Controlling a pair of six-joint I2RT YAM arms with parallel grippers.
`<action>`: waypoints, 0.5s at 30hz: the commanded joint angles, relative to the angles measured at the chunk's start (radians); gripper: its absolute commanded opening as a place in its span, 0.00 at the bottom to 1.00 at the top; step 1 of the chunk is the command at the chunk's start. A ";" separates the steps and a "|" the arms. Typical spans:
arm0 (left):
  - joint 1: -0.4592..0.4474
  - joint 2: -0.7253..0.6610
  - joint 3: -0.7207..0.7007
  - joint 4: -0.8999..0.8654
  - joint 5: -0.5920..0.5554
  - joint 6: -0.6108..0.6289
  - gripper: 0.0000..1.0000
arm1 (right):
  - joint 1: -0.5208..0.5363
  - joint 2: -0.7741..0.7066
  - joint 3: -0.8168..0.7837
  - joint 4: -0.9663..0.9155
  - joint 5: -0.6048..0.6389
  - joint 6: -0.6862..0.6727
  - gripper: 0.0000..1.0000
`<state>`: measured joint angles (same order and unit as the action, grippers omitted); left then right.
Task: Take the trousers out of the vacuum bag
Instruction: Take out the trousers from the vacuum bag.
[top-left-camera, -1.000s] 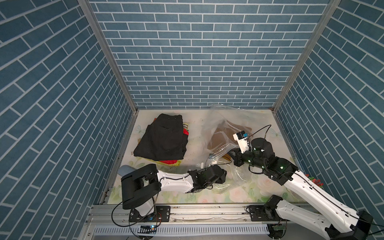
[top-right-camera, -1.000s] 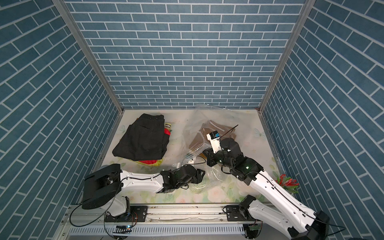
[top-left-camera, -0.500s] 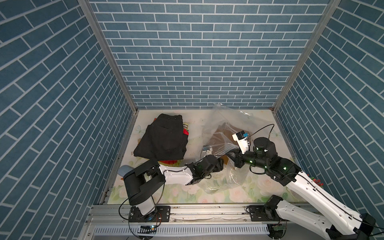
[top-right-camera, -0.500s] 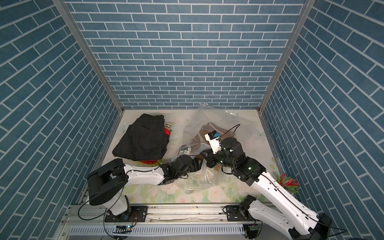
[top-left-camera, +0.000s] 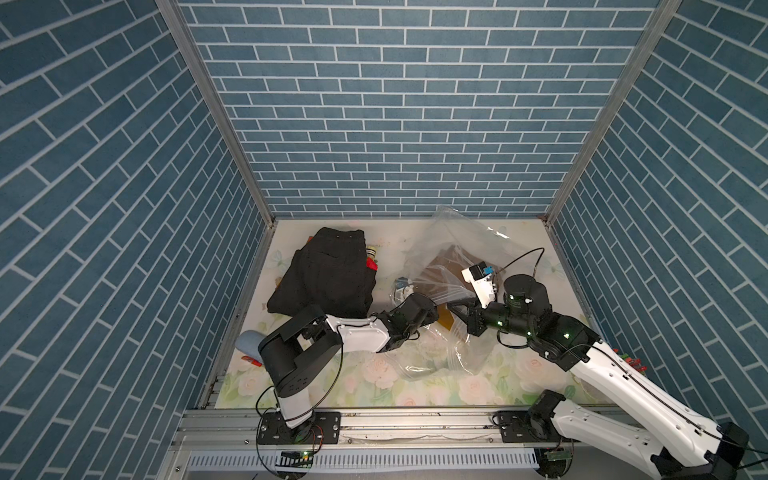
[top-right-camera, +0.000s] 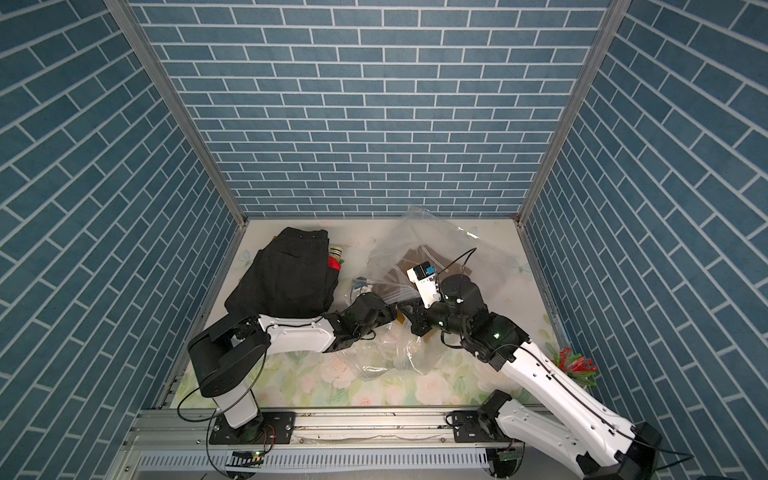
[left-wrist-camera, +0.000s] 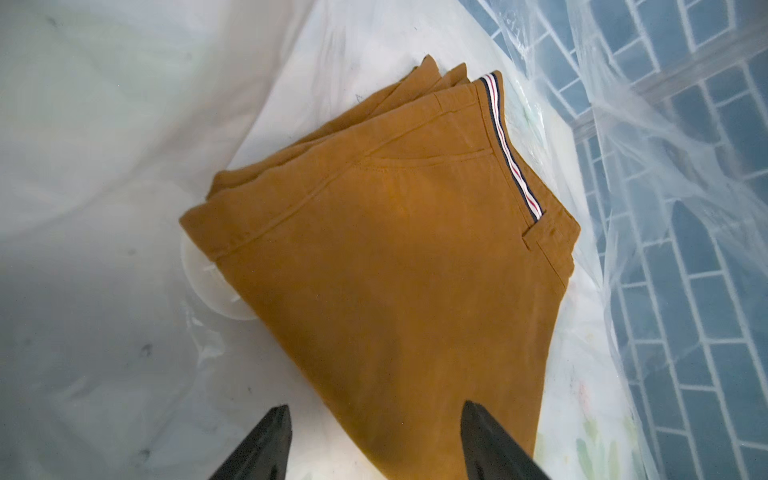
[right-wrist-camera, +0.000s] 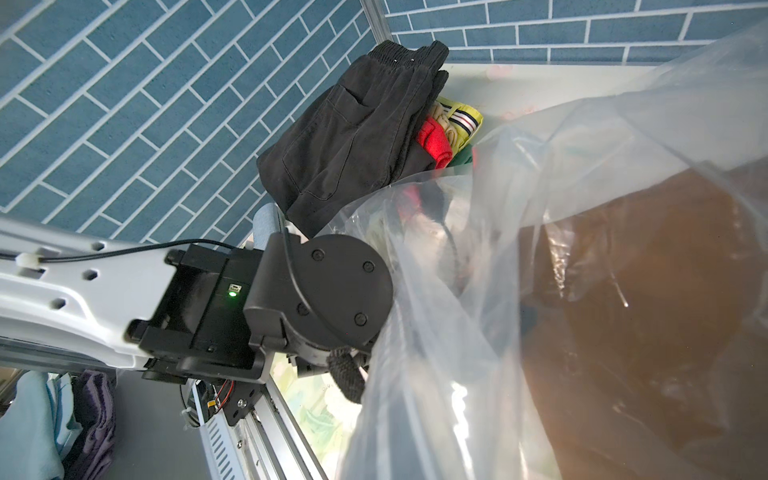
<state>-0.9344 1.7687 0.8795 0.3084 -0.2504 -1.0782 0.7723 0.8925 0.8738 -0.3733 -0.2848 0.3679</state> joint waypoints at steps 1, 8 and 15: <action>0.028 0.022 0.020 -0.043 -0.054 -0.018 0.73 | 0.008 -0.012 0.015 0.049 -0.008 -0.021 0.00; 0.072 0.069 0.012 0.028 -0.011 -0.052 0.74 | 0.012 -0.013 0.013 0.049 -0.005 -0.023 0.00; 0.092 0.120 0.021 0.120 -0.026 -0.082 0.74 | 0.013 -0.012 0.010 0.049 -0.004 -0.027 0.00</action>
<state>-0.8768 1.8515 0.8890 0.4015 -0.2493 -1.1313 0.7773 0.8967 0.8738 -0.3740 -0.2844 0.3664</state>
